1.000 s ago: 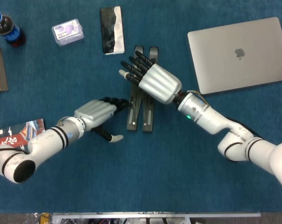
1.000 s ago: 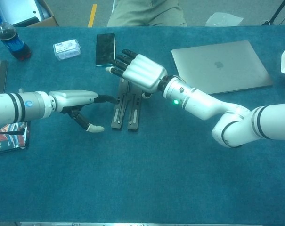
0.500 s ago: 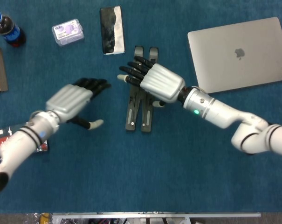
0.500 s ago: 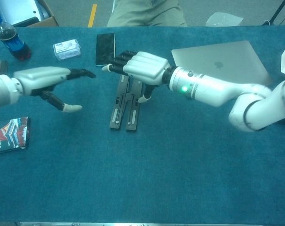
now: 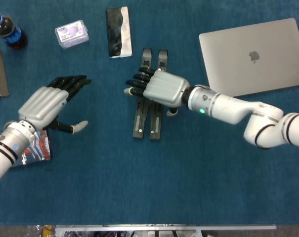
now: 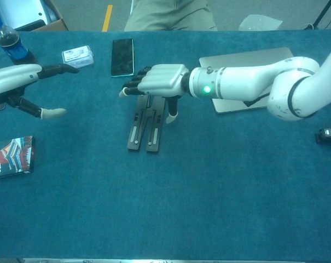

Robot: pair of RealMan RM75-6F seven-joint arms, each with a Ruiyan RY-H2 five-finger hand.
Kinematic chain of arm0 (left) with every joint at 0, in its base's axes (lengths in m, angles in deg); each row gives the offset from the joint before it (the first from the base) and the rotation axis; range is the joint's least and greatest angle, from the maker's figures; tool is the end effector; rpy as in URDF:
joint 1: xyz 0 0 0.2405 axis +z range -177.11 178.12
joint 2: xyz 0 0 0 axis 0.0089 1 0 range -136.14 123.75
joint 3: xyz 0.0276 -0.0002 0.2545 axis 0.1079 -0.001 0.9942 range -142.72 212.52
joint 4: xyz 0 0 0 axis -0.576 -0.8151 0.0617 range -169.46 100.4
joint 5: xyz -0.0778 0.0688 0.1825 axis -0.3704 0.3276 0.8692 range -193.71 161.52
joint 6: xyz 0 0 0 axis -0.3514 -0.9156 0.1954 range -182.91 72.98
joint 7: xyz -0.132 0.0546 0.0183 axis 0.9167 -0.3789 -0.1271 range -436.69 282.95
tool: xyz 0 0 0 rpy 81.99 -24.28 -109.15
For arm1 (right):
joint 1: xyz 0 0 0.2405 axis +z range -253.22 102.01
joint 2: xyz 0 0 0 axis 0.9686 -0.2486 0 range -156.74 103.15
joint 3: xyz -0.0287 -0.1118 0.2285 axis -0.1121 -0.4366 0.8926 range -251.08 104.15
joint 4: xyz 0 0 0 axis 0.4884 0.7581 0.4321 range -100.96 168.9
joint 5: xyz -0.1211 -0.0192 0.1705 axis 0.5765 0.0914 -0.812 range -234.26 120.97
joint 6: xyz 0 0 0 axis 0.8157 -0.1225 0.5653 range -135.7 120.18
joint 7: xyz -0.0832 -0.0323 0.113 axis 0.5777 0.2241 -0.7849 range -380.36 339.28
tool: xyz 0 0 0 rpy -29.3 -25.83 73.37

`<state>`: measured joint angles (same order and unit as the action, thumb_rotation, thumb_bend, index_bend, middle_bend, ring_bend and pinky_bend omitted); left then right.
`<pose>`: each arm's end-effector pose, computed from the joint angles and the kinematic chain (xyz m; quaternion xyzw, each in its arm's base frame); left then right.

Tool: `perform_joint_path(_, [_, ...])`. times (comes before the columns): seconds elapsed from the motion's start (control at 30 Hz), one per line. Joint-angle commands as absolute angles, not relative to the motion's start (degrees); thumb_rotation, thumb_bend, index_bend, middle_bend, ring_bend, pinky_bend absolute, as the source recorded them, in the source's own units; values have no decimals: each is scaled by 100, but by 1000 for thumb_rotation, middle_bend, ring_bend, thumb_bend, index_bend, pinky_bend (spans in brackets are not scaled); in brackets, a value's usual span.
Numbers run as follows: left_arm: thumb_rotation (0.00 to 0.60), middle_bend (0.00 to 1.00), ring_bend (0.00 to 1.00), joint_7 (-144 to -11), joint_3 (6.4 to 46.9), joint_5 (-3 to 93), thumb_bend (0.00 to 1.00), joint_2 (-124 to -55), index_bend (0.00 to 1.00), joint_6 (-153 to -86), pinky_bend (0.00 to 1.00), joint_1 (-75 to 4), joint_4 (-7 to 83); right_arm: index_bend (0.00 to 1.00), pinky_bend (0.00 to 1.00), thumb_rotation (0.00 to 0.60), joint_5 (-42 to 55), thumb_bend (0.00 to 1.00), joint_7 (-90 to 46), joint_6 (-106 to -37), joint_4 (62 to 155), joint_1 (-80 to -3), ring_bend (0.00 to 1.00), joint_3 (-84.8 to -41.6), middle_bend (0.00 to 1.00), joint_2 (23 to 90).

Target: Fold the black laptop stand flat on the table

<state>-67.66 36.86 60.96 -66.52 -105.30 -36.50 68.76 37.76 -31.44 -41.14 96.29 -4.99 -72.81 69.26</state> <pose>-0.2071 0.2786 0.0815 -0.7379 -0.4984 -0.3209 0.3227 -0.0454 -0.3771 -0.0949 0.9312 -0.1604 0.2669 0.1897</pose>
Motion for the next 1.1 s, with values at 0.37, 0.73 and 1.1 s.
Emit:
perform_joint_path(0.37, [404, 22, 0, -6490, 3633, 6262, 280, -6579, 2, -10569, 39, -3476, 6803, 0, 33, 600, 3789, 0, -2916, -3730, 9565, -232, 0, -7430, 58, 7058])
perform_joint_path(0.73, [405, 21, 0, -6270, 3603, 6416, 280, -6564, 2, -10574, 39, -3381, 6755, 0, 33, 600, 3733, 47, -2923, -3890, 9253, -297, 0, -7472, 170, 7411])
perform_joint_path(1.1, [404, 20, 0, -6146, 3584, 6528, 280, -6582, 2, -10548, 39, -3336, 6714, 69, 33, 600, 3785, 92, -3028, -4199, 9115, -401, 10, -7530, 298, 7519])
